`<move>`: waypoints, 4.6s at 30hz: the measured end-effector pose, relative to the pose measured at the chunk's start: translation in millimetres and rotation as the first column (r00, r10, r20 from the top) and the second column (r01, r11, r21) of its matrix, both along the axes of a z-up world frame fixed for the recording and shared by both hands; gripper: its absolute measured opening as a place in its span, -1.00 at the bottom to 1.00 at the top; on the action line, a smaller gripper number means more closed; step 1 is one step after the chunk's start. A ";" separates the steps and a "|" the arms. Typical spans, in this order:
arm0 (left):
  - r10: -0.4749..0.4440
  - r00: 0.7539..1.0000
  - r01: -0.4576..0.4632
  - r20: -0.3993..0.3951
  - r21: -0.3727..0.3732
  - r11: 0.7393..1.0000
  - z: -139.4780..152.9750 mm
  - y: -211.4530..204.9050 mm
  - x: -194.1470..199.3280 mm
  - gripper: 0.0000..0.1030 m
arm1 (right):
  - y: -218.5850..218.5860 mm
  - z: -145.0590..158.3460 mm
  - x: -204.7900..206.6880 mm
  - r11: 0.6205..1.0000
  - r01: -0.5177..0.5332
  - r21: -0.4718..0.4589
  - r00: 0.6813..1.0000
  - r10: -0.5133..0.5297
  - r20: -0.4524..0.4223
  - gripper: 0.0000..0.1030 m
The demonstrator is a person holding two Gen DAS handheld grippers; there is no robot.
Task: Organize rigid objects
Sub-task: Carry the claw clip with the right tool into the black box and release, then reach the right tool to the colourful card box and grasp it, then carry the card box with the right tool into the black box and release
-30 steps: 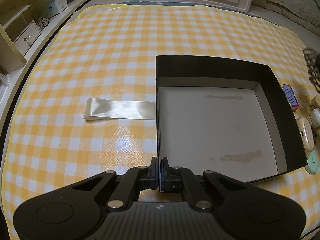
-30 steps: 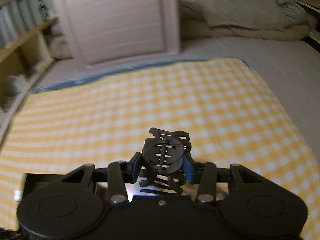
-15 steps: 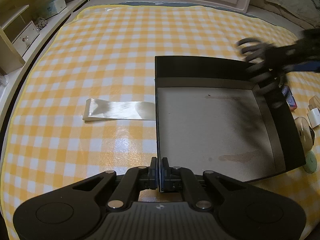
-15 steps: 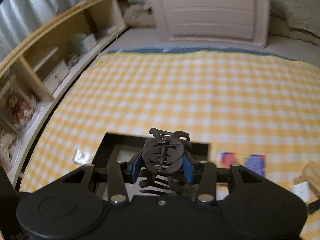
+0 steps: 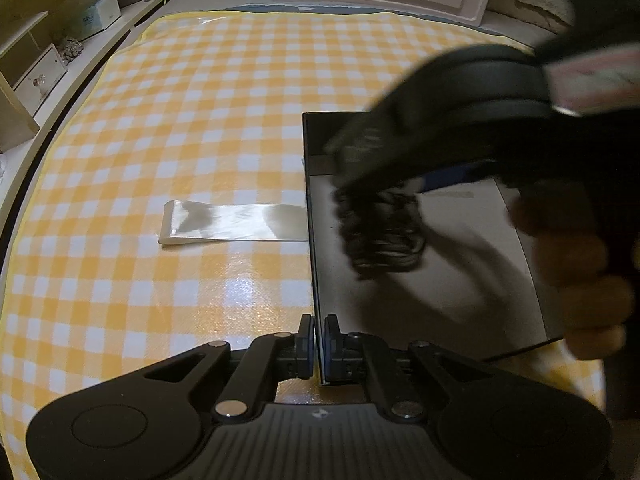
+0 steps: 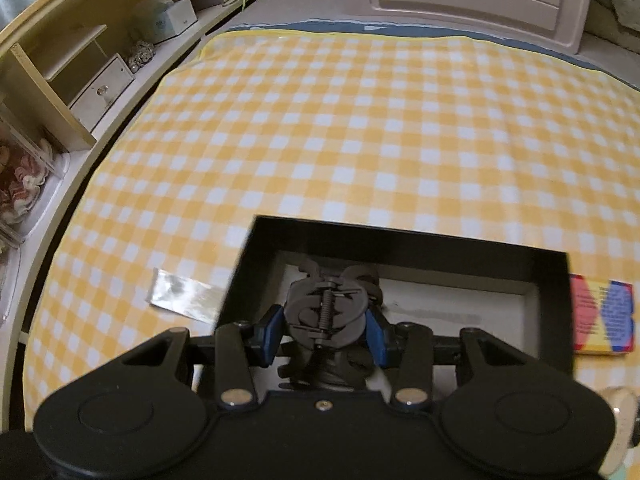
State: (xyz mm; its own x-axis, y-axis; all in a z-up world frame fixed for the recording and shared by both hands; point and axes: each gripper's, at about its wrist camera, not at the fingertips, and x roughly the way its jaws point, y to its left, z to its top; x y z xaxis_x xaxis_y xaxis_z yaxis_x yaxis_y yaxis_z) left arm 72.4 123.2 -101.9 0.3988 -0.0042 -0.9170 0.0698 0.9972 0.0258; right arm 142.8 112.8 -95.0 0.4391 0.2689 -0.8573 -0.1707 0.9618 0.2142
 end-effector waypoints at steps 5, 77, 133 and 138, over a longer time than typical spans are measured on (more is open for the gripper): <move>-0.005 1.000 0.005 0.004 -0.013 1.000 0.0 6.5 -5.9 -0.89 | 9.3 -3.2 3.5 1.000 0.001 0.005 1.000 -0.001 0.011 -0.13; 0.037 0.999 -0.037 -0.038 -0.021 0.999 6.0 14.9 -6.9 -0.88 | -186.8 -26.7 25.4 0.943 0.311 -0.116 0.938 -0.324 -0.120 0.95; 0.003 0.998 -0.002 -0.062 0.008 1.000 -21.6 7.5 18.1 -0.89 | -76.1 41.5 -48.5 0.697 -0.599 -0.394 0.664 0.708 0.241 0.74; -0.001 0.998 0.001 -0.064 0.000 1.000 -20.8 7.3 17.1 -0.89 | -52.8 9.2 -50.4 0.599 -0.684 -0.417 0.609 0.783 0.127 0.74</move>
